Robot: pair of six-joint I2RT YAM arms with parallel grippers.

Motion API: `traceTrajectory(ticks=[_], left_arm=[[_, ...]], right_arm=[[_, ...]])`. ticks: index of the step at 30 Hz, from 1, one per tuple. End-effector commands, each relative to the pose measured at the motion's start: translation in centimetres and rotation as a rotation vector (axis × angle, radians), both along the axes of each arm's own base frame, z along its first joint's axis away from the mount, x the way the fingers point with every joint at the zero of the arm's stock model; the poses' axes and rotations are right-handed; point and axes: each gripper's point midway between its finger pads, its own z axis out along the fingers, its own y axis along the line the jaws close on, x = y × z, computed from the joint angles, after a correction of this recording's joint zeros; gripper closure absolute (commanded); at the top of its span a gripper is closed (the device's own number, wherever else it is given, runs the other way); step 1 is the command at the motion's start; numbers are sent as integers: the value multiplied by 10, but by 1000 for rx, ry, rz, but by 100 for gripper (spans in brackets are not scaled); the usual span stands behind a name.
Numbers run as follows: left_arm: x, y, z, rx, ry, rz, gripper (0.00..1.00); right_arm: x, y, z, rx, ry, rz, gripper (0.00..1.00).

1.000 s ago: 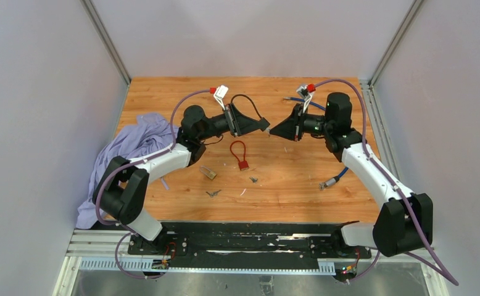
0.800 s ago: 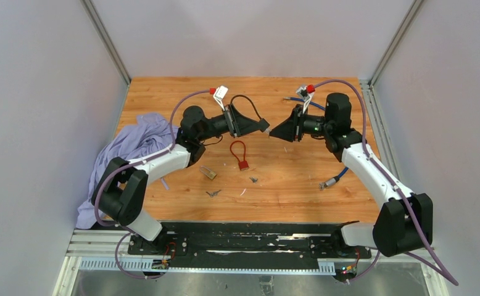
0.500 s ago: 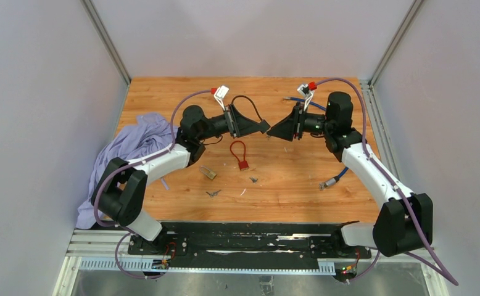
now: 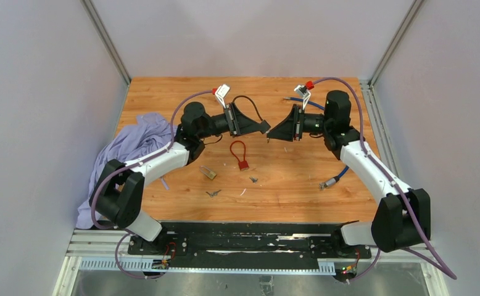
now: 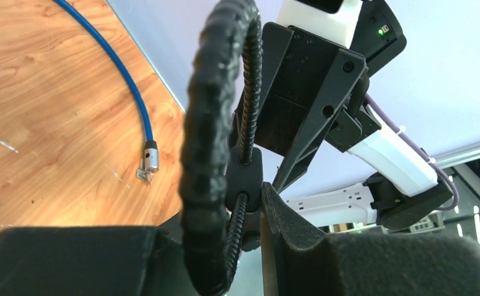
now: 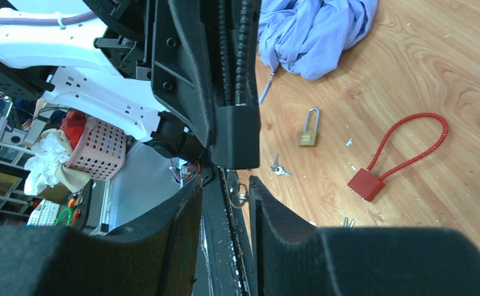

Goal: Lock with the key
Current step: Lock the lock.

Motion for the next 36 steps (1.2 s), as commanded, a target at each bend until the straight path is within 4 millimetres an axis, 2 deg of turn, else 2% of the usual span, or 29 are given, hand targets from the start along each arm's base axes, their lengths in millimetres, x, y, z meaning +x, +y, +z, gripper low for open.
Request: traceTrajectory(ticks=[1, 6, 12, 21, 26, 29, 36], left_arm=[[-3, 0, 25, -46, 21, -2, 100], [-3, 0, 25, -61, 10, -2, 100], [-7, 1, 34, -85, -95, -11, 100], [-15, 0, 35, -73, -201, -36, 100], [-19, 1, 37, -88, -259, -40, 100], [-24, 4, 44, -123, -361, -37, 100], [-32, 9, 44, -117, -560, -33, 100]], right_arm=[[-6, -1, 16, 18, 11, 45, 68], [-4, 0, 12, 17, 41, 43, 75], [-3, 4, 9, 48, 86, 79, 78], [-8, 4, 16, 74, 68, 107, 81], [-11, 3, 18, 77, 50, 109, 93], [-15, 2, 19, 83, 33, 118, 99], [-34, 2, 34, 137, -26, 190, 99]])
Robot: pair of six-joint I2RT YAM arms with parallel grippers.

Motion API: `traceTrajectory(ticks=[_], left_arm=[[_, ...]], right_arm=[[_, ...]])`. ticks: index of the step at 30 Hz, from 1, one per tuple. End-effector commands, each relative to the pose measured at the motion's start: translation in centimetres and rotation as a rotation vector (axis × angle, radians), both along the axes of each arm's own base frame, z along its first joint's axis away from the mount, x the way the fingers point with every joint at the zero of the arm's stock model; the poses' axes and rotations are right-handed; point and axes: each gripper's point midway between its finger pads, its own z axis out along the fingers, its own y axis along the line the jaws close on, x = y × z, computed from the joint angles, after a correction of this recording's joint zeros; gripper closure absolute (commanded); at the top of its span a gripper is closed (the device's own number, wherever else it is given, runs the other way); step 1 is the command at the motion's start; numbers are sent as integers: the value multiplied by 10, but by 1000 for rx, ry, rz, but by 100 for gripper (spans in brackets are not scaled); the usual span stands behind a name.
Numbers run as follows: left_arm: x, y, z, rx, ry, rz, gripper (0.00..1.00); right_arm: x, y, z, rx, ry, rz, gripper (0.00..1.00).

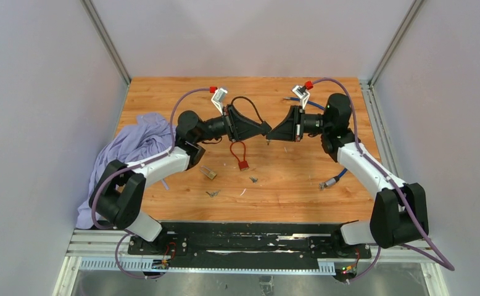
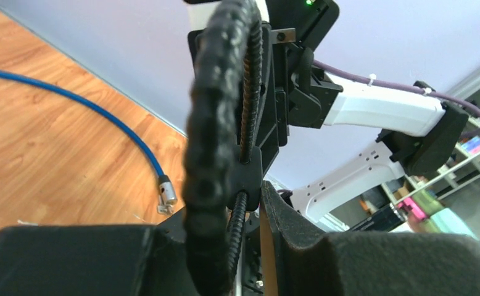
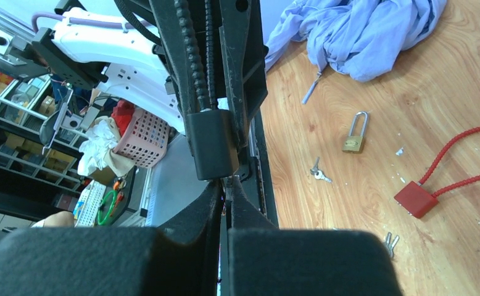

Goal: Lock with the key
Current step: Lock the lock.

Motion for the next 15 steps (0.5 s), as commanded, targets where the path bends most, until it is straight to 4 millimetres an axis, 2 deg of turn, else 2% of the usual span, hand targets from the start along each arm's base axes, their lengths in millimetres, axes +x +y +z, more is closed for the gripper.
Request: traceTrajectory(ticks=[1, 4, 15], left_arm=[[-15, 8, 27, -59, -258, 8, 100], [-19, 10, 30, -88, -311, 11, 100], [-20, 13, 37, -128, -383, 36, 100]], right_arm=[[-21, -1, 25, 65, -101, 83, 99], [-30, 3, 27, 76, -116, 120, 99], [-41, 5, 21, 71, -137, 167, 99]])
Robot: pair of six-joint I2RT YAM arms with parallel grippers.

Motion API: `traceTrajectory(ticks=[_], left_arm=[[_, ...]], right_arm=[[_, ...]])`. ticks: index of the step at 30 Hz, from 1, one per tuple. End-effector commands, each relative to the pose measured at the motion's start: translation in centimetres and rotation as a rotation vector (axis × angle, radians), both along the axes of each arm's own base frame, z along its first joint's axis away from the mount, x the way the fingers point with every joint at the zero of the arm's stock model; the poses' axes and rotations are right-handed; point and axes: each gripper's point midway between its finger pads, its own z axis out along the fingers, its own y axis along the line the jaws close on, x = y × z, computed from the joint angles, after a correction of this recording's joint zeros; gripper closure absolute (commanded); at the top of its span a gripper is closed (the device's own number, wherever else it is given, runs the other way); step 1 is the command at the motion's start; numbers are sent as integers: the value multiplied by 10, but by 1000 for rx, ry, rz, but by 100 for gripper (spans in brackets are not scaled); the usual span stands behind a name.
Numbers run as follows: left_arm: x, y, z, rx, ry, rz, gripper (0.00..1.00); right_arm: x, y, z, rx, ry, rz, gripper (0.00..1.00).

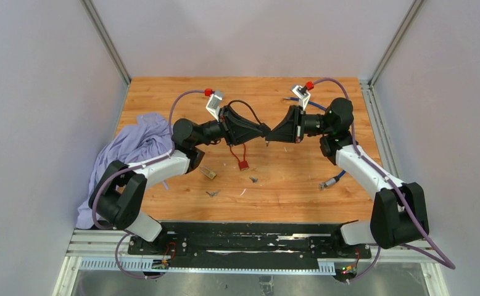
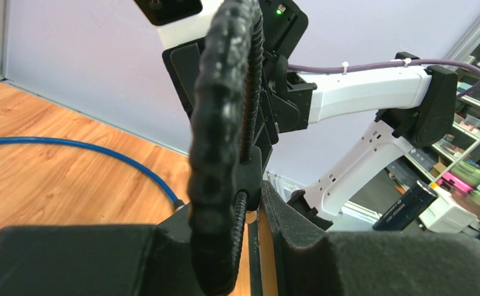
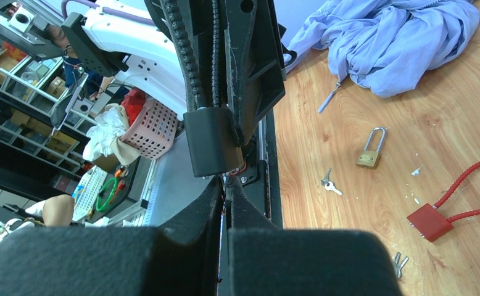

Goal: Lock with the key
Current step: Lock the lock.

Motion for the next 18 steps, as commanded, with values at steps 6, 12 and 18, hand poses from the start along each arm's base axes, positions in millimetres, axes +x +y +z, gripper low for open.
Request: traceTrajectory(ticks=[6, 12, 18], left_arm=[[-5, 10, 27, -91, -162, 49, 100], [-1, 15, 30, -99, -169, 70, 100], [3, 18, 27, -86, -201, 98, 100]], right_arm=[[-30, 3, -5, -21, -70, 129, 99], [-39, 4, -21, -63, -76, 172, 99], [-50, 3, -17, -55, -80, 226, 99]])
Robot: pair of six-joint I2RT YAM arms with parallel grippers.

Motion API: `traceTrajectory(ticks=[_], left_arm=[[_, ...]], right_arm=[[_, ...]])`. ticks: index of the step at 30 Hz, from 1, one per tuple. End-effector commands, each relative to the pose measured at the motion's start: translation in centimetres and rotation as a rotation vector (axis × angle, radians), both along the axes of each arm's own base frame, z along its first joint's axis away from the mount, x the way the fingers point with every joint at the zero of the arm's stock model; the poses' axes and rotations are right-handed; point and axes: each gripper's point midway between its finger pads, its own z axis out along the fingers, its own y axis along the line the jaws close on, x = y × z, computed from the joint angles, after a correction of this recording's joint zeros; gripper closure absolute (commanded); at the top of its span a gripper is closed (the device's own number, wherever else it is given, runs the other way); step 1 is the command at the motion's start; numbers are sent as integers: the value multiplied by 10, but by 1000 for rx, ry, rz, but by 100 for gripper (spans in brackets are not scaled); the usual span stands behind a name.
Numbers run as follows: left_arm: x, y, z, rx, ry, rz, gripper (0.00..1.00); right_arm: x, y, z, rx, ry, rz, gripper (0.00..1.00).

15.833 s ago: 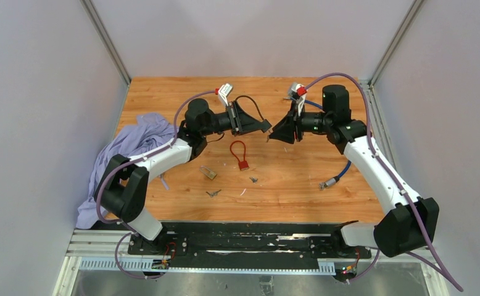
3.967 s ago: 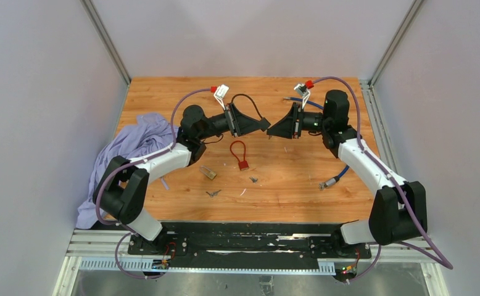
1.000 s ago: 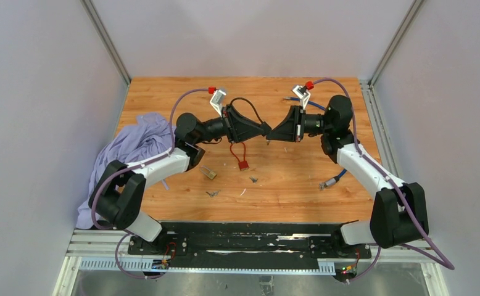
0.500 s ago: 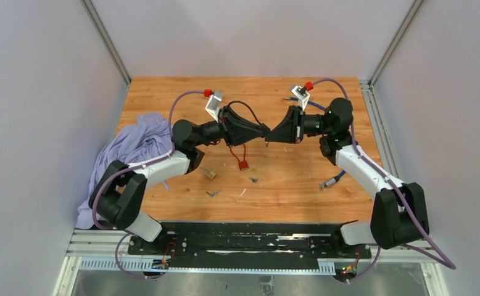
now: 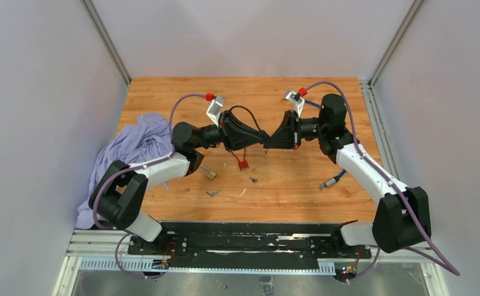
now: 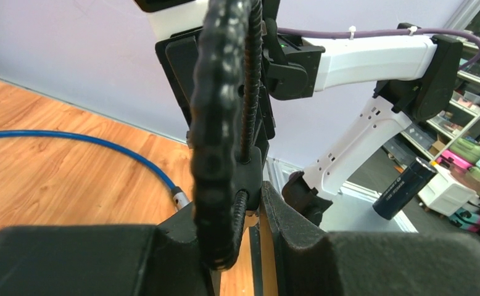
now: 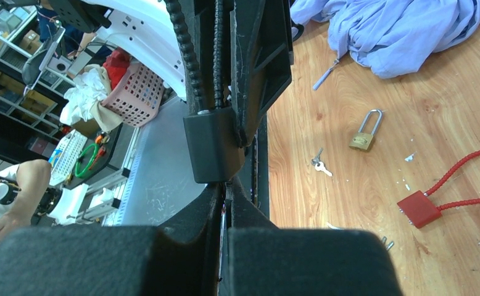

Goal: Lock with the key
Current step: Lock the lock.

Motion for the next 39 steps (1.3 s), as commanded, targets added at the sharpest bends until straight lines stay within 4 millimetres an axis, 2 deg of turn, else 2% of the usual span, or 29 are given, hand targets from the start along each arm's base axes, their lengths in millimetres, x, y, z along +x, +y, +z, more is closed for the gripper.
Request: traceTrajectory(ticks=[1, 8, 15, 24, 39], left_arm=[[15, 17, 38, -108, -165, 135, 99], [12, 17, 30, -84, -249, 128, 100], [-5, 19, 33, -119, -343, 69, 100], [-12, 23, 27, -93, -389, 86, 100], [10, 27, 34, -100, -246, 162, 100]], right_arm=[[-38, -2, 1, 3, 14, 167, 99], [-54, 1, 8, 11, -8, 238, 99], [-68, 8, 24, 27, -55, 300, 99], [-76, 5, 37, 41, -79, 328, 99], [-65, 7, 5, 4, -88, 258, 99]])
